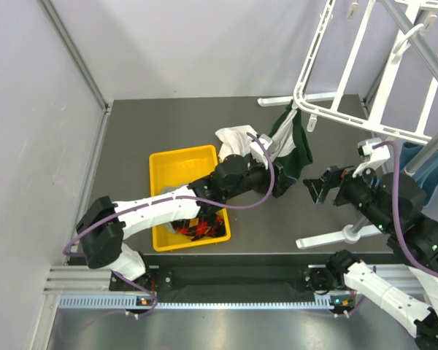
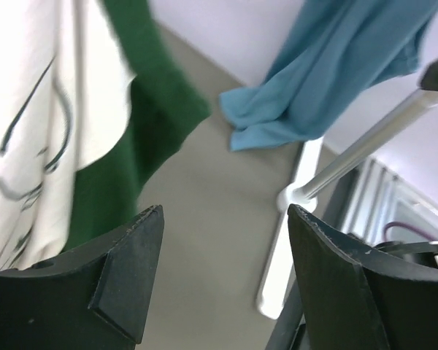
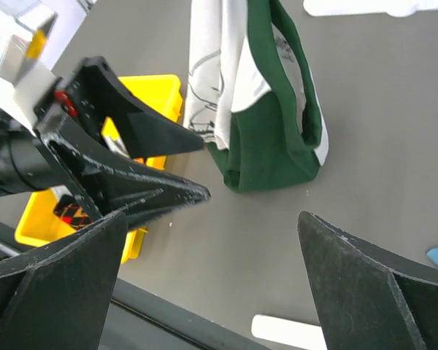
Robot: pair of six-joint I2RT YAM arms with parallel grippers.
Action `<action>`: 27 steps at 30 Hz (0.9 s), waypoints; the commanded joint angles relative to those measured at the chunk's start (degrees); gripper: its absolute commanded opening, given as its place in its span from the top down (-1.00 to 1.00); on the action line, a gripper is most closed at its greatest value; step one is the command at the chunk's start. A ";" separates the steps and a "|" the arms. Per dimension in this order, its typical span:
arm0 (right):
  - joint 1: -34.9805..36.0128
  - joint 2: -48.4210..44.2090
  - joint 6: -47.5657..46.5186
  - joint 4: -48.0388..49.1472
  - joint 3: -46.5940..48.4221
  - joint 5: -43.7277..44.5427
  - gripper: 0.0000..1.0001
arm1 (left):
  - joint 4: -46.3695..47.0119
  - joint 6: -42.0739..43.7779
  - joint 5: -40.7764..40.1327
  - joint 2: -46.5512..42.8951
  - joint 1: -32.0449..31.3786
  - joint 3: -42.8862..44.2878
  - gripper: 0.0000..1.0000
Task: Clip the socks to the hanger
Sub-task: Open the clamp at the hanger.
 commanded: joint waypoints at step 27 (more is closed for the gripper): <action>-0.14 6.36 3.95 12.39 14.17 4.53 -0.99 | 30.89 3.51 -2.07 11.30 0.07 12.95 -0.29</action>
